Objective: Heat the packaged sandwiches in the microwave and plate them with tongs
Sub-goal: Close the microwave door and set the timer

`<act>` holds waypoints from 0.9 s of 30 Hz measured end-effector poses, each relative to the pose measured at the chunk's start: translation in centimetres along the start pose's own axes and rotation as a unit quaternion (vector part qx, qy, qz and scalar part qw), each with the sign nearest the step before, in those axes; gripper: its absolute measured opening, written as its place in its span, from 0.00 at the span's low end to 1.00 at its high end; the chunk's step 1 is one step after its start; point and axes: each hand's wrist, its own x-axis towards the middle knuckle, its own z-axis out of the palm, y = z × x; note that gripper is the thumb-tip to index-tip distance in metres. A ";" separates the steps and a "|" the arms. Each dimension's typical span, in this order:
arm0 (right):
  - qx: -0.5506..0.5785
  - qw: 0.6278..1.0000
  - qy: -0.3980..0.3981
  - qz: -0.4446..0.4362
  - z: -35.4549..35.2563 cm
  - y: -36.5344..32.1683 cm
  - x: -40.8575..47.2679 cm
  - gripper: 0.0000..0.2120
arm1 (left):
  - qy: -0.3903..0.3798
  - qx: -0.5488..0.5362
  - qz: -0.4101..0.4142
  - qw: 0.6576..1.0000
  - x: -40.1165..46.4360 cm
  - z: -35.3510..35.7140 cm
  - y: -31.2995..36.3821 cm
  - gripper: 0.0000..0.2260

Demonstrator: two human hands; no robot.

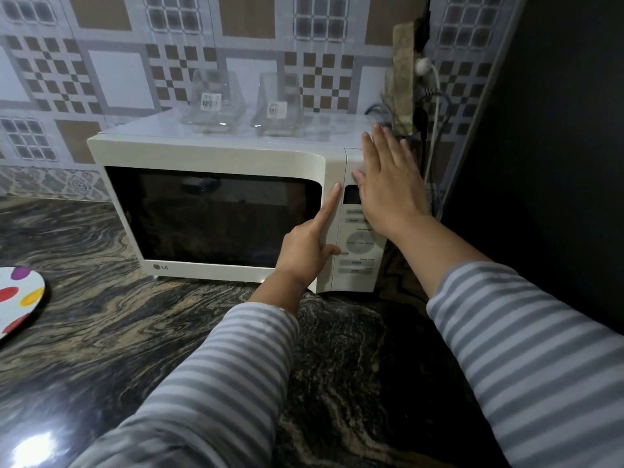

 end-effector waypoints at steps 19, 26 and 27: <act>0.139 0.965 -0.217 0.047 2.6 -9.4 -14.5 0.31 | -0.170 0.010 -0.194 0.966 -13.8 -5.3 -1.8 0.22; 0.179 0.940 -0.258 0.131 4.8 -8.6 -17.0 0.31 | -0.235 0.102 -0.158 0.954 -17.9 -0.6 -1.1 0.23; 0.176 0.940 -0.254 0.142 5.1 -8.3 -16.8 0.31 | -0.241 0.116 -0.153 0.951 -18.0 0.1 -0.9 0.23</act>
